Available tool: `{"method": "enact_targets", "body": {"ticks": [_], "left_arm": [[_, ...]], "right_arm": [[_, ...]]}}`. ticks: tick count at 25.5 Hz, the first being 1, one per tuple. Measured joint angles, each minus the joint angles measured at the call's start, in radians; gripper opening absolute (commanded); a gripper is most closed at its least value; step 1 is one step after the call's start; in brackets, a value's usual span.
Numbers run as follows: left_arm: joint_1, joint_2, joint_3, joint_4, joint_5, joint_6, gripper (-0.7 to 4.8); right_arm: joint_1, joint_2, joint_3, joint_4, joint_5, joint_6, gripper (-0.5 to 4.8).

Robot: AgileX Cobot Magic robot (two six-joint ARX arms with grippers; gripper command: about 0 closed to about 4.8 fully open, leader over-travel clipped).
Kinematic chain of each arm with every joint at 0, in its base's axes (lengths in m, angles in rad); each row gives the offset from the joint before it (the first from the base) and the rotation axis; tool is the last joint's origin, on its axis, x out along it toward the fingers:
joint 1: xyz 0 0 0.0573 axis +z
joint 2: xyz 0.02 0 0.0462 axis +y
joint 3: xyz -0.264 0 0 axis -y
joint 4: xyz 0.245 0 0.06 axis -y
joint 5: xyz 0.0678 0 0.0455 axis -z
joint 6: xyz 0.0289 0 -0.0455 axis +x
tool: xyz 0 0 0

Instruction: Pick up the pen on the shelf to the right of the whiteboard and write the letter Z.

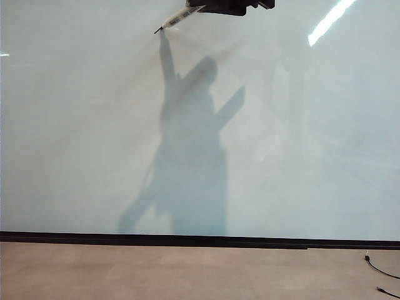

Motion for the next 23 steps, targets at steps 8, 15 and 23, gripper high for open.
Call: {"method": "enact_targets", "body": {"ticks": [8,15,23], "left_arm": [[0.000,0.000,0.000,0.000,0.000,0.000,-0.04],[0.000,0.000,0.000,0.000,0.000,0.000,-0.04],[0.000,0.000,0.000,0.000,0.000,0.000,-0.04]], "right_arm": [[0.000,-0.040,0.000,-0.078,0.054,-0.023,-0.06],[-0.003,-0.081,0.000,-0.149,0.099,-0.048,-0.06],[-0.018,-0.128,-0.002,-0.215,0.140,-0.071,-0.06]]}}
